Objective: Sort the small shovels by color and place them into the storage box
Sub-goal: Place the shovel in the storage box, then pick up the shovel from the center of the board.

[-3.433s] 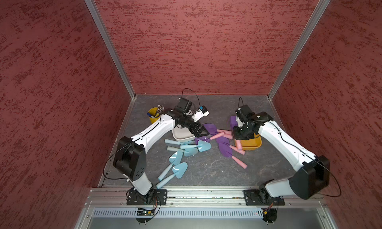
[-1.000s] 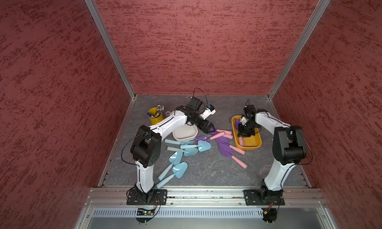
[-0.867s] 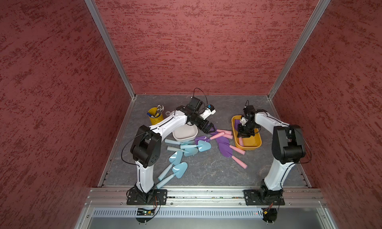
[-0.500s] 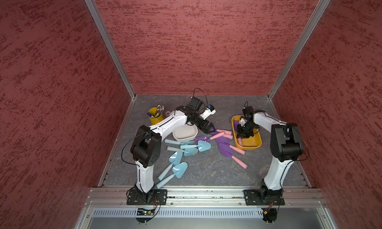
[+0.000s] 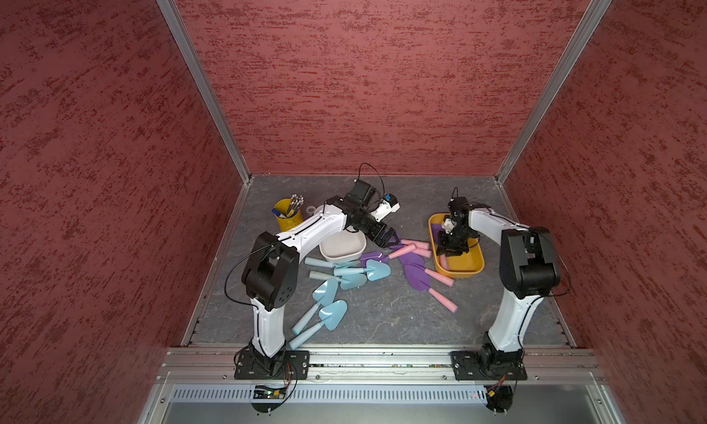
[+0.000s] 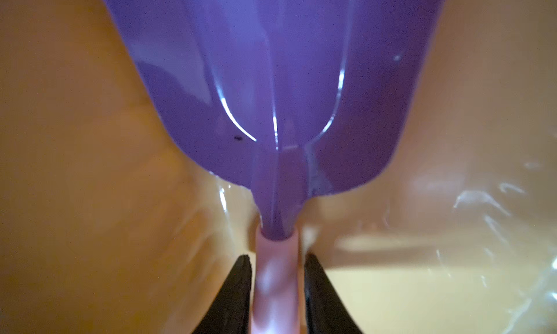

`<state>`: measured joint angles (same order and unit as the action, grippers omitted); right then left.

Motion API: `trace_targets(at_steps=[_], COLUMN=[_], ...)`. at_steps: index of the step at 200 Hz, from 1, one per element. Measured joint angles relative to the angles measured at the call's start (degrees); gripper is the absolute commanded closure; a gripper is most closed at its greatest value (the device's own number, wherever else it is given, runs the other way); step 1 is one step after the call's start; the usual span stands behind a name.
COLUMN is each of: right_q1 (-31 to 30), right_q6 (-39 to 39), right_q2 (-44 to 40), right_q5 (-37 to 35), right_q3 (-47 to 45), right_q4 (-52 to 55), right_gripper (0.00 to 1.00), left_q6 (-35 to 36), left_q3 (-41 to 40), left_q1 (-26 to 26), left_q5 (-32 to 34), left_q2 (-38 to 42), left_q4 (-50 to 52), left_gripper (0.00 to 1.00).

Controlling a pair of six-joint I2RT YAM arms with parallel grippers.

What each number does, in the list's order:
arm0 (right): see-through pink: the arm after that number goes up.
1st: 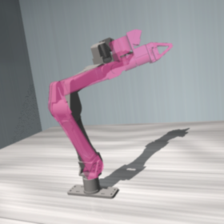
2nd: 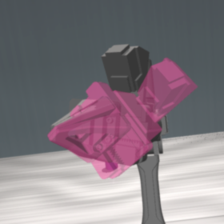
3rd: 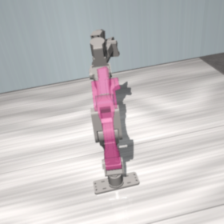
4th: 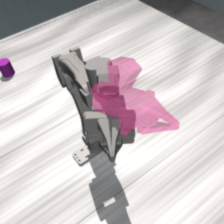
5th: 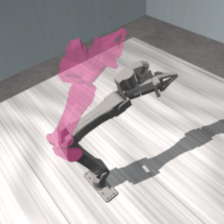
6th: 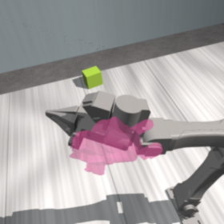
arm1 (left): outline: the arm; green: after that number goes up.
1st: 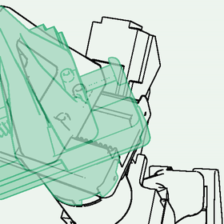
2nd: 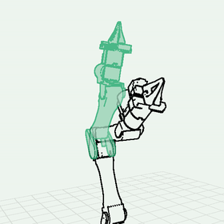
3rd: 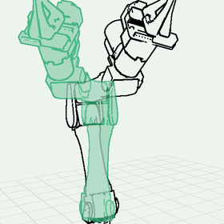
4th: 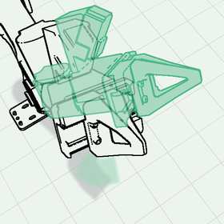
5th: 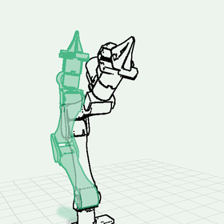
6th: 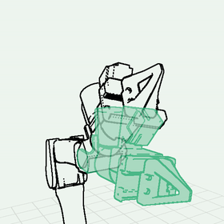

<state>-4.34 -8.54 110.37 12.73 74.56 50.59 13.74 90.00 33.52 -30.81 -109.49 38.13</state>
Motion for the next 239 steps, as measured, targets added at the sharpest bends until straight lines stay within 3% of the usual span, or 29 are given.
trace_targets(at_steps=[79,145,185,239], right_q1=[0.0,-1.1,-7.5,-17.0], right_q6=[0.0,3.1,10.0,24.0], right_q2=[-2.7,-17.8,-26.6,-25.6], right_q5=[0.1,-0.5,1.3,2.7], right_q3=[0.0,0.7,0.8,1.0], right_q4=[0.0,1.0,-0.6,0.2], right_gripper=[0.52,0.52,0.52,0.55], left_q6=[0.2,2.8,5.5,10.8], left_q3=[0.0,2.1,2.3,-6.1], left_q1=[0.1,-2.6,-9.3,-14.7], left_q5=[0.5,0.4,-2.4,-8.7], left_q2=[0.1,4.2,13.1,23.1], left_q4=[0.6,7.5,13.0,18.5], left_gripper=[0.00,0.00,0.00,0.00])
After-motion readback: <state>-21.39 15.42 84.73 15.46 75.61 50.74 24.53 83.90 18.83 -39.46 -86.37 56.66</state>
